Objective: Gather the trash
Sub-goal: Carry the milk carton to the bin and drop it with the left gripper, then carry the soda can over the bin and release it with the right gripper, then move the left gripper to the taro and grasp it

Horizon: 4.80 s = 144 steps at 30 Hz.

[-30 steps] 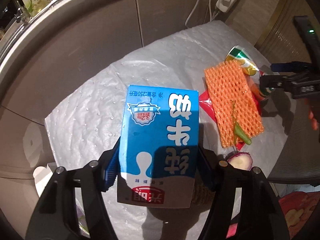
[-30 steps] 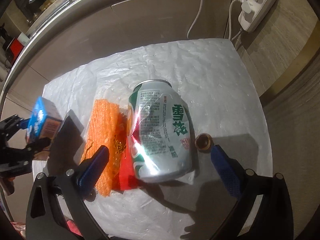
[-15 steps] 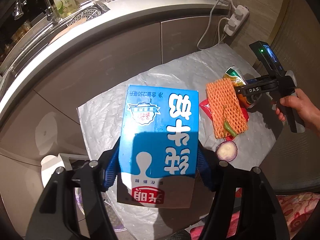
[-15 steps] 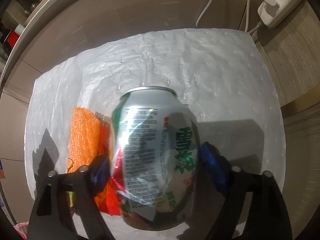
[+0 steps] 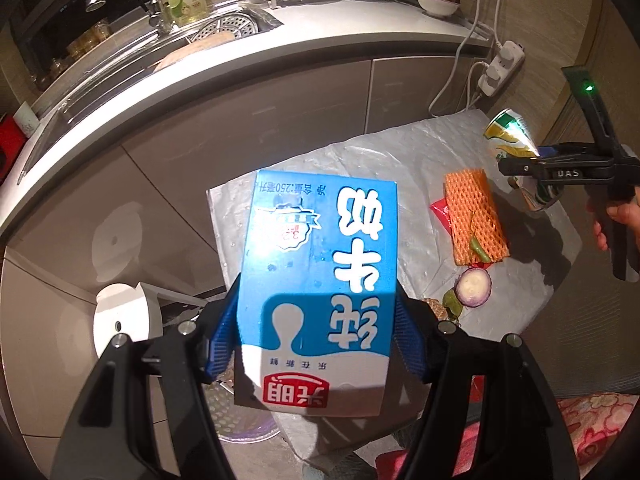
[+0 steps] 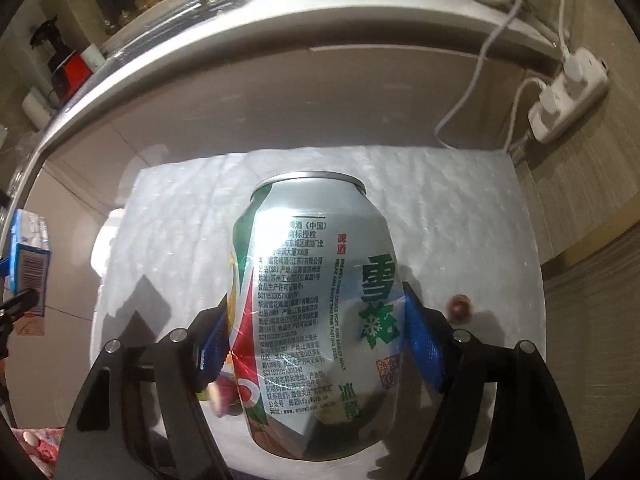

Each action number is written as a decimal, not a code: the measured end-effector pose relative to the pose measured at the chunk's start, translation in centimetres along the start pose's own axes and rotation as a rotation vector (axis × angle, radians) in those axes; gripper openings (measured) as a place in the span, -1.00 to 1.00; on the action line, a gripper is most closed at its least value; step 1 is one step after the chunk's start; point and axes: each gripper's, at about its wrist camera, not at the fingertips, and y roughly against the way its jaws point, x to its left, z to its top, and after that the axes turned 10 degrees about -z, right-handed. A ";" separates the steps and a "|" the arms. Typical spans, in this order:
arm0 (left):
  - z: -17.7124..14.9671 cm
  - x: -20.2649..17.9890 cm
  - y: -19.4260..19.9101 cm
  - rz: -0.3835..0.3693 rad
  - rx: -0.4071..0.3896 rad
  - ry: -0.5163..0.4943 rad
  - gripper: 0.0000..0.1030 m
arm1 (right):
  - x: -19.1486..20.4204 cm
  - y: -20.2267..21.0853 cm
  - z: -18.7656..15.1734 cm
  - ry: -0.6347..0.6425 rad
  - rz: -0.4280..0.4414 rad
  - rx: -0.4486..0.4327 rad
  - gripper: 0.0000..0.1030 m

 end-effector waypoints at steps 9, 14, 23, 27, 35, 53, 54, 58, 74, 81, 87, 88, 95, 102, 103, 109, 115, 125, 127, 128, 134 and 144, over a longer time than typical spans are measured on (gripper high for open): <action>-3.9 5.3 3.3 0.073 -0.041 0.104 0.25 | 15.2 3.4 0.5 0.194 0.231 -0.044 0.47; -6.5 9.0 4.4 0.121 -0.041 0.163 0.25 | 22.1 2.4 0.5 0.302 0.285 -0.011 0.47; -10.7 14.3 4.5 0.150 -0.011 0.249 0.25 | 28.2 1.9 -0.6 0.377 0.292 0.038 0.47; -11.5 15.3 3.8 0.152 0.006 0.257 0.25 | 29.4 1.9 -0.8 0.388 0.287 0.043 0.47; -13.5 17.4 -1.3 0.109 0.099 0.273 0.25 | 29.4 2.0 -1.3 0.381 0.259 0.063 0.47; -14.8 18.9 -5.0 0.071 0.194 0.277 0.56 | 29.3 1.6 -2.6 0.351 0.217 0.105 0.47; -14.6 18.8 -4.3 0.071 0.181 0.277 0.56 | 29.6 1.4 -2.6 0.355 0.222 0.108 0.47; -14.2 18.5 -0.7 0.088 0.115 0.275 0.65 | 31.4 0.0 -3.0 0.380 0.244 0.118 0.47; -16.0 21.1 7.6 0.195 0.050 0.304 0.79 | 41.2 -9.5 -5.1 0.454 0.311 0.210 0.48; -16.6 21.9 8.2 0.220 0.051 0.305 0.79 | 41.8 -10.4 -4.8 0.435 0.293 0.220 0.79; -15.8 20.8 8.2 0.212 0.037 0.281 0.79 | 38.9 -7.5 -3.2 0.389 0.274 0.148 0.81; -15.6 20.6 8.2 0.210 0.035 0.273 0.79 | 38.0 -6.8 -2.7 0.371 0.268 0.131 0.81; -12.6 17.1 7.8 0.163 0.000 0.219 0.80 | 29.1 -0.1 -0.5 0.226 0.193 -0.015 0.95; -8.6 11.4 6.4 0.090 -0.029 0.119 0.80 | 19.1 3.9 -0.8 0.081 0.100 -0.076 0.95; -8.1 10.5 6.1 0.078 -0.031 0.105 0.80 | 17.9 4.0 -1.0 0.063 0.087 -0.076 0.95; -5.1 5.6 4.2 0.026 -0.034 0.019 0.80 | 11.1 4.8 -2.7 -0.041 0.020 -0.078 0.95; -3.1 1.7 2.5 -0.006 -0.027 -0.030 0.80 | 5.9 5.5 -4.0 -0.100 -0.031 -0.083 0.96; -1.9 -3.9 -2.4 -0.094 0.028 -0.070 0.80 | -0.4 5.4 -5.3 -0.152 -0.056 -0.064 0.95; -2.1 -5.1 -4.0 -0.109 0.049 -0.087 0.80 | -1.4 5.2 -5.6 -0.160 -0.055 -0.056 0.95; -2.3 -5.7 -4.9 -0.114 0.062 -0.095 0.80 | -1.8 5.1 -5.8 -0.163 -0.055 -0.051 0.95; -3.1 -8.1 -9.8 -0.151 0.119 -0.133 0.78 | -3.9 4.8 -6.9 -0.172 -0.059 -0.021 0.96; -2.7 -6.8 -14.4 -0.193 0.202 -0.048 0.56 | -7.0 4.4 -9.1 -0.222 -0.072 0.014 0.96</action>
